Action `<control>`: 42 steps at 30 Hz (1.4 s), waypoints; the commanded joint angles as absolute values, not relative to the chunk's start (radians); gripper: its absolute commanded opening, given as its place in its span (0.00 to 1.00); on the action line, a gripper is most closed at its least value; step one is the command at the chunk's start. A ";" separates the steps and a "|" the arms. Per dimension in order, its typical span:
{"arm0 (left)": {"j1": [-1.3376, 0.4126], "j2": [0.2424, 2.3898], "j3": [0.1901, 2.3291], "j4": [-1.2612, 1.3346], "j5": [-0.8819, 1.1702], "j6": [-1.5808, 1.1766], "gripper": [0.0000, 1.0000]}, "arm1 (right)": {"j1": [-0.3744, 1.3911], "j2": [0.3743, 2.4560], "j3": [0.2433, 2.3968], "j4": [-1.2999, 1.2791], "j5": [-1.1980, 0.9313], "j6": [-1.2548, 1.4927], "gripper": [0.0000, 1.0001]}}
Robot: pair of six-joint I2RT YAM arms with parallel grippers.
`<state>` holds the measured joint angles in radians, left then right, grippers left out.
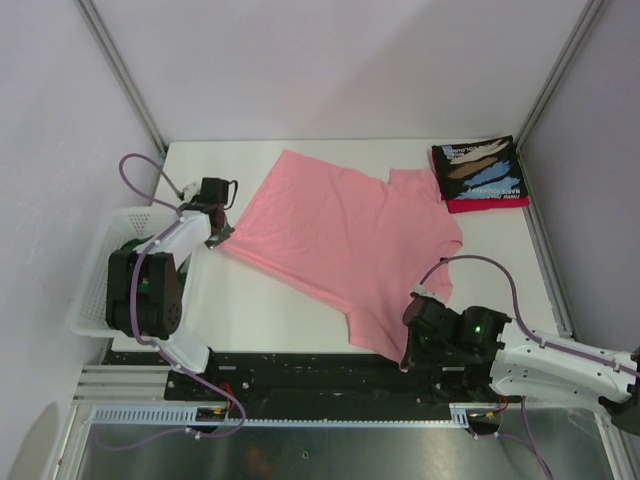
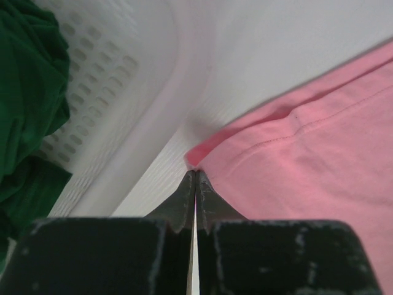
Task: Fold and stack the t-shirts
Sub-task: Grap the side of the flattened tshirt closest away from the robot with both arms, then fold the flattened tshirt in 1/3 of the way
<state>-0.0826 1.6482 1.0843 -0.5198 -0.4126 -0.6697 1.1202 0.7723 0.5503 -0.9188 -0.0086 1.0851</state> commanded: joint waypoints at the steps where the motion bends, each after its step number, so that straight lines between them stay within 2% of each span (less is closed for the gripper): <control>1: -0.073 1.557 1.047 -0.526 -0.480 -0.634 0.00 | 1.156 0.762 0.637 -1.010 -0.010 1.134 0.00; 6: -0.073 1.527 1.042 -0.530 -0.479 -0.629 0.00 | 1.122 0.841 0.772 -1.087 0.093 1.050 0.00; 15: -0.120 1.648 1.142 -0.529 -0.439 -0.623 0.00 | 0.805 0.994 0.917 -1.025 0.170 0.806 0.00; 24: -0.173 1.804 1.332 -0.530 -0.420 -0.633 0.00 | 0.569 1.141 0.937 -0.858 0.213 0.685 0.00; 32: -0.179 1.886 1.437 -0.528 -0.410 -0.630 0.00 | 0.440 1.210 0.937 -0.788 0.210 0.629 0.00; 42: -0.181 1.934 1.517 -0.528 -0.387 -0.627 0.00 | 0.374 1.233 0.937 -0.799 0.237 0.599 0.00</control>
<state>-0.1776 1.9228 1.4612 -0.5419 -0.3859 -0.6453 0.3923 1.2354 0.9001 -0.8112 0.1959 0.6270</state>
